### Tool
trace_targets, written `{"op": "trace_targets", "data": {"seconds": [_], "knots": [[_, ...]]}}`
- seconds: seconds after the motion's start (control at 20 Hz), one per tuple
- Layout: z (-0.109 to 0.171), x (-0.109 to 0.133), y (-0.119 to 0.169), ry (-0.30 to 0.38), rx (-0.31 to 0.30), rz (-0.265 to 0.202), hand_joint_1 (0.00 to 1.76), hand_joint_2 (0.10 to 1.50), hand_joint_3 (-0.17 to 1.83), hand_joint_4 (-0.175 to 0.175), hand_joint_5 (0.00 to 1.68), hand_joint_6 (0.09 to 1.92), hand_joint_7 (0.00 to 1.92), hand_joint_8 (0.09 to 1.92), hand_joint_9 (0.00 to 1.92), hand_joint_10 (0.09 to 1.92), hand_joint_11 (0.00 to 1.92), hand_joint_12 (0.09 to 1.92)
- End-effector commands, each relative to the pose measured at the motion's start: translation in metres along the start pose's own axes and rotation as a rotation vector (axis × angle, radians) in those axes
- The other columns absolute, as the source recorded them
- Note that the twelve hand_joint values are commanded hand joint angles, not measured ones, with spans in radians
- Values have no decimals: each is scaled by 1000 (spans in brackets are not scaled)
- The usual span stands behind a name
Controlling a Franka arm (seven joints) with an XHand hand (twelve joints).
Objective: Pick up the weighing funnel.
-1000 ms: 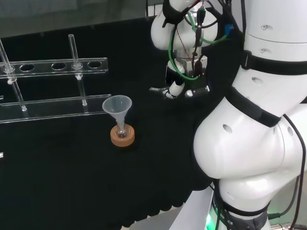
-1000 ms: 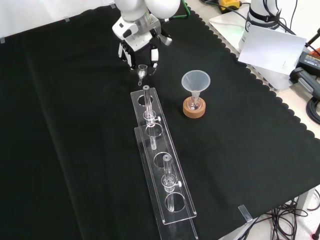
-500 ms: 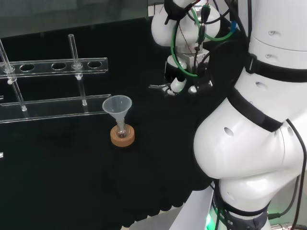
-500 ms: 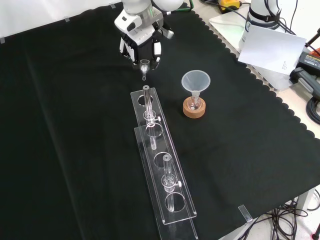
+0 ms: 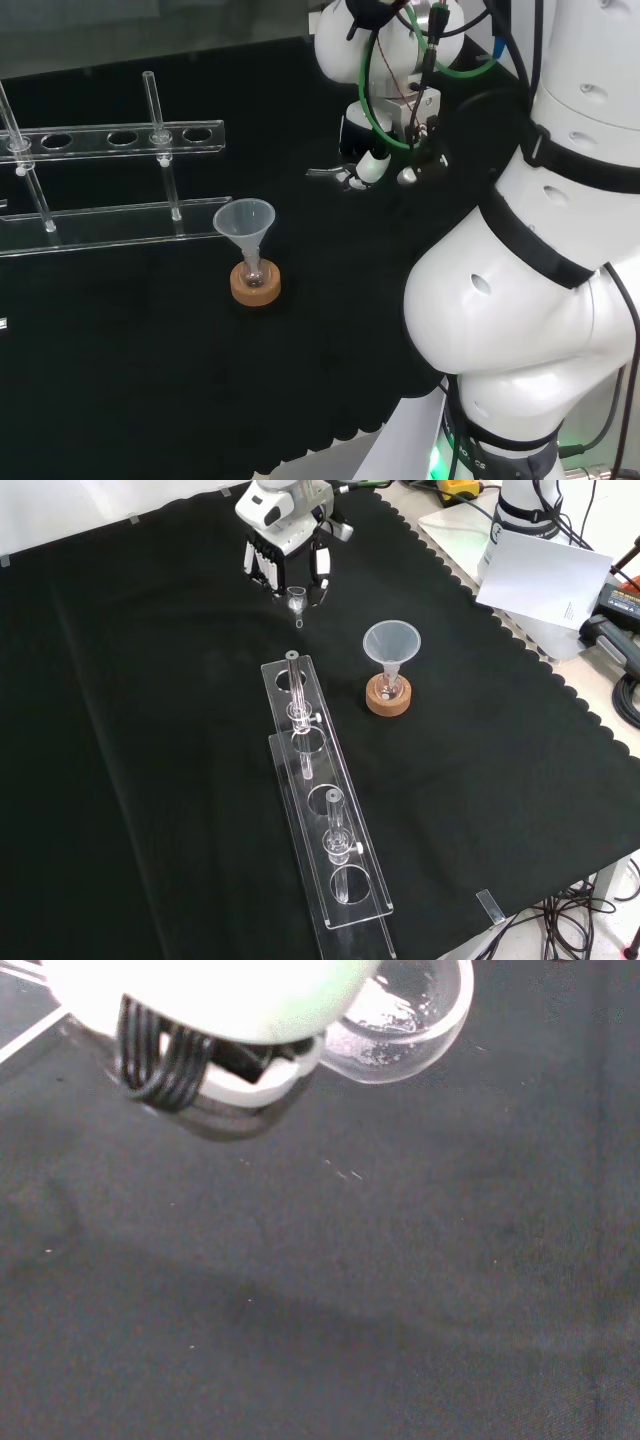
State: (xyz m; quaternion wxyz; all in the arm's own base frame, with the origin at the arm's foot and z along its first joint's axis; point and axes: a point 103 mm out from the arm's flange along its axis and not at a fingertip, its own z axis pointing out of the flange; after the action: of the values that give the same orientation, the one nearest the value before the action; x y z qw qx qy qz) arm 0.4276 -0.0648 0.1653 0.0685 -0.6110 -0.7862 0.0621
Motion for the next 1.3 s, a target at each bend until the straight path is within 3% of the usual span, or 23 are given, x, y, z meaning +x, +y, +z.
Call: {"op": "trace_targets", "data": {"seconds": [0.05, 0.5, 0.6, 0.8, 1.1, 1.3], "knots": [[-10, 6, -10, -9, 2, -38, 1199, 674, 503, -48, 1540, 87, 1537, 87, 1448, 87, 921, 981], [-32, 17, -18, -17, -23, -77, 1198, 675, 502, -45, 1540, 87, 1537, 87, 1445, 87, 918, 983], [-37, 19, -20, 7, -12, -96, 1198, 675, 502, -44, 1540, 87, 1537, 87, 1444, 87, 917, 984], [-47, 27, -21, -19, -33, -106, 1197, 675, 501, -43, 1540, 87, 1538, 87, 1444, 87, 917, 985], [-69, 42, -32, -6, -61, -150, 1197, 676, 501, -42, 1540, 87, 1541, 87, 1444, 87, 918, 986], [-79, 47, -36, 3, -81, -155, 1197, 676, 500, -41, 1540, 87, 1542, 87, 1444, 87, 918, 987]]}}
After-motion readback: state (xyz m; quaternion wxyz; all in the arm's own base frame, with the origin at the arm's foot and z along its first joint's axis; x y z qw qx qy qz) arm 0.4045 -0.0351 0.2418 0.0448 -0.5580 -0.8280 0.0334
